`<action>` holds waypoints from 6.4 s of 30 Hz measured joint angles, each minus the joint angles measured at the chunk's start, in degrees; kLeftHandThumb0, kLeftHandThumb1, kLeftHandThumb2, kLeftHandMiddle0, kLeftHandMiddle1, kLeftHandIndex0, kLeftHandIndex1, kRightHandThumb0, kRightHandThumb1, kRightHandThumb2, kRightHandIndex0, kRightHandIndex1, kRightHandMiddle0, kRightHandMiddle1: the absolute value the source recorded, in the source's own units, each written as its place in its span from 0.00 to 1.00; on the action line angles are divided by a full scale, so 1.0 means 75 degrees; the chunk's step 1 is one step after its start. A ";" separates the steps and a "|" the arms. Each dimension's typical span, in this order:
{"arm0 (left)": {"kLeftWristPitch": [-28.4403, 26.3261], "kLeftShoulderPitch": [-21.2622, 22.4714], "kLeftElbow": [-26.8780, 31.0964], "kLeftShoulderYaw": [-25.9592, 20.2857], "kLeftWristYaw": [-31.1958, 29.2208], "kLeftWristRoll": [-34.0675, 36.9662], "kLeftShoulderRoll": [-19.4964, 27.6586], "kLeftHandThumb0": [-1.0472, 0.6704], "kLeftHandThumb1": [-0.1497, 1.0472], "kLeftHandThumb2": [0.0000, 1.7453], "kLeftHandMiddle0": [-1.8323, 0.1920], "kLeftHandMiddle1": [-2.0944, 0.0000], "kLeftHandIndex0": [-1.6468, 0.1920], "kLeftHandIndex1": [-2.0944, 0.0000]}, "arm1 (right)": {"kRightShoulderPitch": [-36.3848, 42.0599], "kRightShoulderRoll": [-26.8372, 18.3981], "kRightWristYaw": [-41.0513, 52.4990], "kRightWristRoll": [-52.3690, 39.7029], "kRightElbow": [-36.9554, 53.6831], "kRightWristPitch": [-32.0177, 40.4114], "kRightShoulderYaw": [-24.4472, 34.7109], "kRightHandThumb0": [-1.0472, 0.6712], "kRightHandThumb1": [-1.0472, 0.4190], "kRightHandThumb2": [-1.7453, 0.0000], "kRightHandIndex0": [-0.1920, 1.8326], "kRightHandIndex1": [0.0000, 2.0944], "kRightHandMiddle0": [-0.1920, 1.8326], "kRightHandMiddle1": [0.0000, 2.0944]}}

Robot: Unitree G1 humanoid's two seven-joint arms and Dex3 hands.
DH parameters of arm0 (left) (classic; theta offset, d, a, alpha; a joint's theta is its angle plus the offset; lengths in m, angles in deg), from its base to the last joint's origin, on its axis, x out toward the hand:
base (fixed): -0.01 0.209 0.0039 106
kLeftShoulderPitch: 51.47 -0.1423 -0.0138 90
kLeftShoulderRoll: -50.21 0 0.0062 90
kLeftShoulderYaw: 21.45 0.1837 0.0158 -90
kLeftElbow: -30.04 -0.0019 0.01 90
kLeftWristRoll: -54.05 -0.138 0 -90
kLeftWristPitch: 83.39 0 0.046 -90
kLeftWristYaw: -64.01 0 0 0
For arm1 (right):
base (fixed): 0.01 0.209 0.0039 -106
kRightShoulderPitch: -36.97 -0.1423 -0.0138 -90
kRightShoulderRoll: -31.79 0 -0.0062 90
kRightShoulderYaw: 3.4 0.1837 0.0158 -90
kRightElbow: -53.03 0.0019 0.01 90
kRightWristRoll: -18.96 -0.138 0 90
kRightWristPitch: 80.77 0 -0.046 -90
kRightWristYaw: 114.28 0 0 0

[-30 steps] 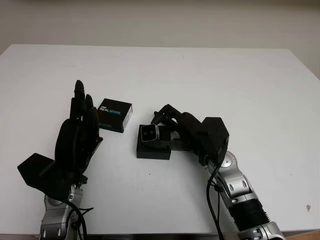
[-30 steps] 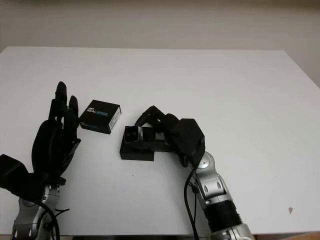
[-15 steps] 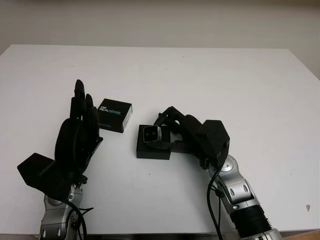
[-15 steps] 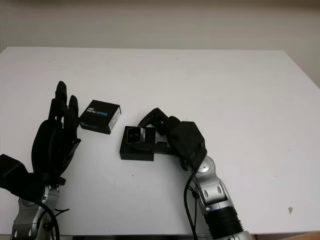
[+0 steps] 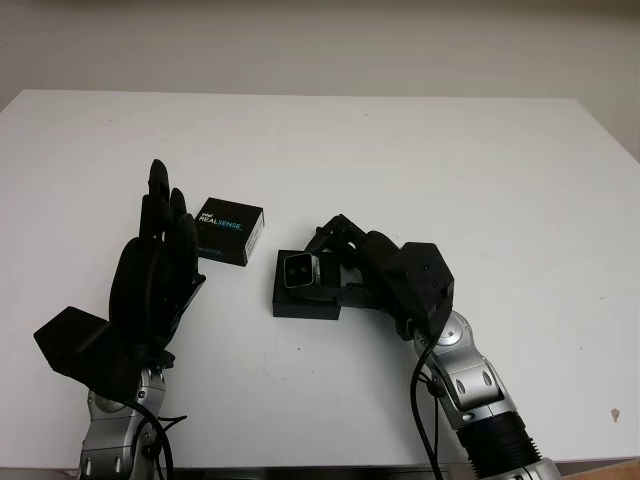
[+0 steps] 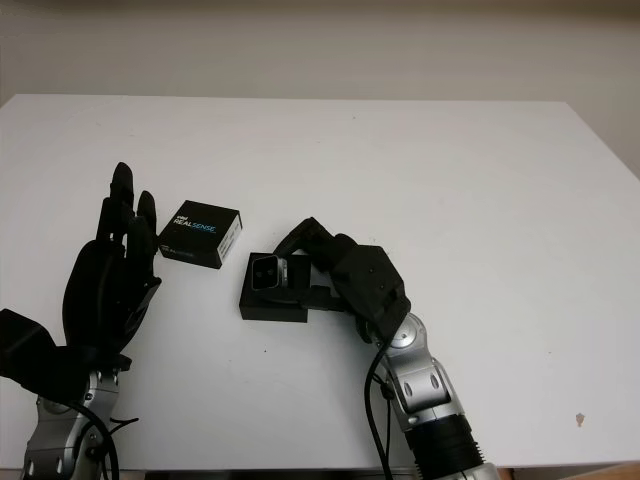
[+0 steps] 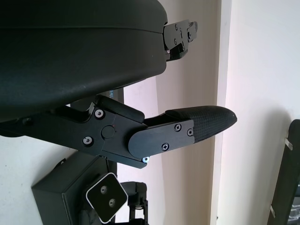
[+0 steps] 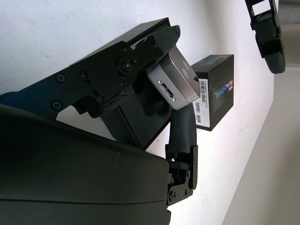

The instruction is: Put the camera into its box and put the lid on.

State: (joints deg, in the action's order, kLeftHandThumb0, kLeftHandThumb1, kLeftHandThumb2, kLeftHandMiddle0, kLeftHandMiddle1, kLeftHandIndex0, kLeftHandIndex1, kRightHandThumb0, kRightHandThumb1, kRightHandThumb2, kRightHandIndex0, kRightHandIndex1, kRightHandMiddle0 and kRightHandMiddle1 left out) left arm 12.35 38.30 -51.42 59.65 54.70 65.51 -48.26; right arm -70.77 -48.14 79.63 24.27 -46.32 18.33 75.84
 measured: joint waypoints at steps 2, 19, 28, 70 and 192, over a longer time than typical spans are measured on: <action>-0.0001 -0.0001 0.0000 -0.0004 0.0000 0.0001 0.0000 0.17 1.00 0.35 1.00 1.00 1.00 1.00 | -0.0022 0.0000 0.0004 0.0014 -0.0048 -0.0021 0.0000 0.39 0.08 0.97 0.19 0.03 0.24 0.94; -0.0007 -0.0060 0.0052 -0.0016 -0.0004 0.0020 0.0010 0.18 1.00 0.35 1.00 1.00 1.00 1.00 | -0.0135 -0.0658 0.0635 0.0731 -0.0206 -0.0704 -0.0407 0.33 0.04 0.97 0.10 0.01 0.03 0.68; -0.0032 -0.0090 0.0104 -0.0022 -0.0053 0.0051 0.0025 0.17 1.00 0.35 1.00 1.00 1.00 1.00 | -0.0130 -0.1443 0.0947 0.1425 -0.0119 -0.2031 -0.0739 0.29 0.06 0.97 0.00 0.00 0.02 0.24; 0.0420 0.2610 -0.1504 -0.0457 -0.0953 -0.1945 0.3260 0.31 0.89 0.02 0.73 0.96 0.78 0.93 | -0.0779 -0.0614 -0.0068 -0.0883 0.0097 -0.0935 0.1292 0.27 0.00 0.76 0.07 0.04 0.07 0.04; -0.2091 0.5760 -0.2382 0.2681 -0.4492 -0.3348 0.3784 0.53 0.91 0.03 0.72 0.29 0.71 0.27 | -0.0491 0.0169 -0.0943 -0.1159 -0.0407 -0.0697 0.1616 0.23 0.00 0.70 0.05 0.01 0.04 0.06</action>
State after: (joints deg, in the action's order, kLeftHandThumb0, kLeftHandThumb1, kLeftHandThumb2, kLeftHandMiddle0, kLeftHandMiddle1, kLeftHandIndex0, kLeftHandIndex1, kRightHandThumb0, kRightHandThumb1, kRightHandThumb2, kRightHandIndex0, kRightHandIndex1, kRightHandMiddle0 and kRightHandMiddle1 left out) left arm -3.33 81.50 -69.28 79.76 21.01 40.39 -19.88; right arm -74.46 -46.87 72.55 15.58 -49.37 13.10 87.96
